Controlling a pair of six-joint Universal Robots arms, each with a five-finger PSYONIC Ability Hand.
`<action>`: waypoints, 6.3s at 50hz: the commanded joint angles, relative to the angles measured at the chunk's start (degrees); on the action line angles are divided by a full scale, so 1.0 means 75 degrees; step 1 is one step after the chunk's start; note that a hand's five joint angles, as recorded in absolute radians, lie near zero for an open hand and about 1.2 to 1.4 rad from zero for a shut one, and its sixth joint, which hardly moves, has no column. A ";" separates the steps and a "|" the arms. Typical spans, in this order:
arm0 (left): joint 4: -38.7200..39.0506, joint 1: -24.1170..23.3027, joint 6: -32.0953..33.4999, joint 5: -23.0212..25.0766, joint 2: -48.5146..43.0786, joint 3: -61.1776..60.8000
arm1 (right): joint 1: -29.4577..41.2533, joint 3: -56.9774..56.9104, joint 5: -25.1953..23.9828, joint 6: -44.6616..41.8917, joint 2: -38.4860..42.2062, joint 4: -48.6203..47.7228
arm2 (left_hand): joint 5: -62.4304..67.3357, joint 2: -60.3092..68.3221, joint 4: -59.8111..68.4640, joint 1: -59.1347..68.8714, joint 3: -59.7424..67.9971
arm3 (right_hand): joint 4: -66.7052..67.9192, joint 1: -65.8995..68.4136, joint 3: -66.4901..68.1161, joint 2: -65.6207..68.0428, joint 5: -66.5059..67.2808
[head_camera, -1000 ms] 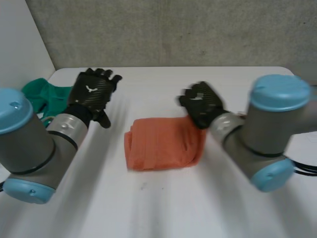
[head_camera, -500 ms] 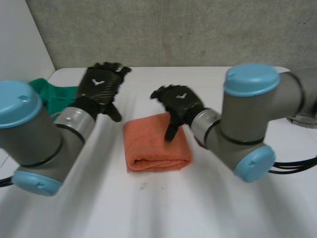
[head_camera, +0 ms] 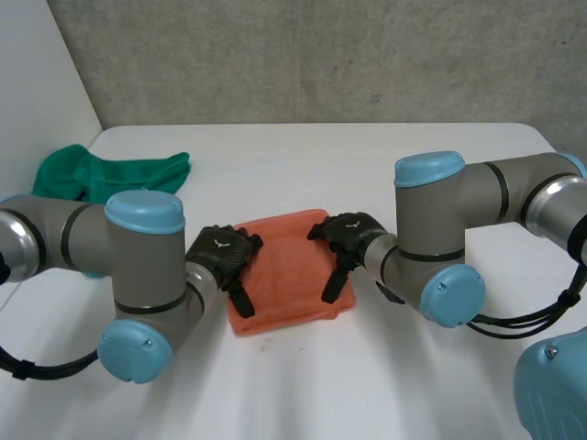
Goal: Fold the laundry.
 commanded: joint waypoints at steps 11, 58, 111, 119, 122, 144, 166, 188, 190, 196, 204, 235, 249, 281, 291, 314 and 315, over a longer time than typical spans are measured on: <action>0.0125 0.0019 0.0124 0.1655 0.1743 0.0494 | -0.0121 0.3147 0.0409 -0.0140 -0.2854 -0.2467 | -0.0248 -0.0119 -0.0136 -0.0026 -0.0176 | -0.0423 0.0043 -0.0311 -0.0353 -0.0393; -0.1938 0.0359 -0.0064 0.4832 0.2037 0.2393 | 0.1238 0.4521 0.0386 -0.1651 -0.1309 -0.5749 | -0.0046 0.0083 0.0066 0.0176 0.0026 | 0.0709 0.1175 0.0821 0.0779 0.0739; -0.1938 0.0429 -0.0075 0.4855 0.2107 0.2276 | -0.2005 0.4637 -0.1686 -0.3196 -0.2140 -0.5187 | -0.0091 0.0038 0.0021 0.0131 -0.0019 | 0.8910 0.9376 0.9022 0.8981 0.8940; -0.1926 0.0441 -0.0075 0.4855 0.2107 0.2007 | -0.3542 0.4510 -0.3574 -0.4896 -0.2328 -0.4672 | -0.0113 0.0015 -0.0001 0.0109 -0.0041 | 0.8910 0.9376 0.9022 0.8981 0.8940; -0.1926 0.0453 -0.0064 0.4855 0.2107 0.1948 | -0.3834 0.3798 -0.3762 -0.4875 -0.2223 -0.4309 | -0.0113 0.0015 -0.0001 0.0109 -0.0041 | 0.8910 0.9376 0.9022 0.8981 0.8940; -0.1903 0.0488 -0.0087 0.4855 0.2177 0.1948 | -0.5288 -0.3448 -0.2907 -0.1171 0.0179 -0.4437 | -0.0136 -0.0007 -0.0024 0.0086 -0.0064 | 0.8910 0.9376 0.9022 0.8981 0.8940; -0.1915 0.0418 -0.0087 0.4855 0.2189 0.1901 | -0.7703 -0.0191 -0.4829 -0.2600 0.0719 -0.4296 | -0.0135 -0.0007 -0.0023 0.0086 -0.0064 | 0.8910 0.9376 0.9022 0.8981 0.8940; -0.1915 0.0406 -0.0087 0.4855 0.2189 0.1795 | -0.7914 0.0489 -0.4199 -0.3749 -0.1446 -0.1473 | -0.0113 0.0015 -0.0001 0.0109 -0.0041 | -0.0423 0.0043 -0.0311 -0.0353 -0.0393; -0.1914 0.0394 -0.0087 0.4855 0.2189 0.1795 | -0.7902 0.0454 -0.3882 -0.3749 -0.1705 -0.1483 | -0.0113 0.0015 -0.0001 0.0109 -0.0041 | -0.0423 0.0043 -0.0311 -0.0353 -0.0393; -0.1915 0.0383 -0.0087 0.4855 0.2306 0.1772 | -0.7599 0.0161 -0.1714 -0.3702 -0.2620 -0.1378 | -0.0136 -0.0007 -0.0024 0.0086 -0.0064 | -0.0423 0.0043 -0.0311 -0.0353 -0.0393; -0.1903 0.0488 -0.0110 0.4843 0.2470 0.1702 | -0.4799 0.0348 -0.0751 -0.2872 -0.3417 -0.1448 | -0.0180 -0.0052 -0.0068 0.0042 -0.0109 | -0.0423 0.0043 -0.0311 -0.0353 -0.0393; 0.0628 0.4519 0.2124 0.3555 -0.0971 0.2613 | -0.0789 0.5551 -0.1020 -0.1733 -0.3898 -0.3323 | -0.0226 -0.0097 -0.0114 -0.0004 -0.0154 | -0.0423 0.0043 -0.0311 -0.0353 -0.0393; 0.0605 0.4636 0.2913 0.3531 -0.2510 0.3518 | -0.1116 0.6266 -0.1067 -0.1733 -0.4015 -0.3651 | 0.2394 0.2523 0.2506 0.2616 0.2466 | -0.0423 0.0043 -0.0311 -0.0353 -0.0393; 0.1131 -0.0811 -0.2686 0.2862 0.1218 -0.0314 | -0.2359 0.6255 -0.0622 -0.1593 -0.4765 -0.3921 | 0.1322 0.1451 0.1434 0.1544 0.1394 | -0.0423 0.0043 -0.0311 -0.0353 -0.0393; 0.1226 0.0345 -0.2584 0.2302 0.1814 -0.0032 | -0.2406 0.6162 -0.0751 -0.1698 -0.4765 -0.3863 | 0.0111 0.0239 0.0223 0.0333 0.0182 | -0.0423 0.0043 -0.0311 -0.0353 -0.0393; 0.0417 0.2351 0.1729 0.2254 0.1943 -0.1497 | 0.0370 0.5517 -0.1548 -0.1663 -0.4567 -0.1272 | 0.0245 0.0374 0.0357 0.0467 0.0317 | -0.0423 0.0043 -0.0311 -0.0353 -0.0393; 0.0417 0.2386 0.1729 0.2254 0.1954 -0.1521 | 0.0441 0.5517 -0.1525 -0.1663 -0.4450 -0.1342 | 0.0268 0.0396 0.0380 0.0490 0.0340 | -0.0423 0.0043 -0.0311 -0.0353 -0.0393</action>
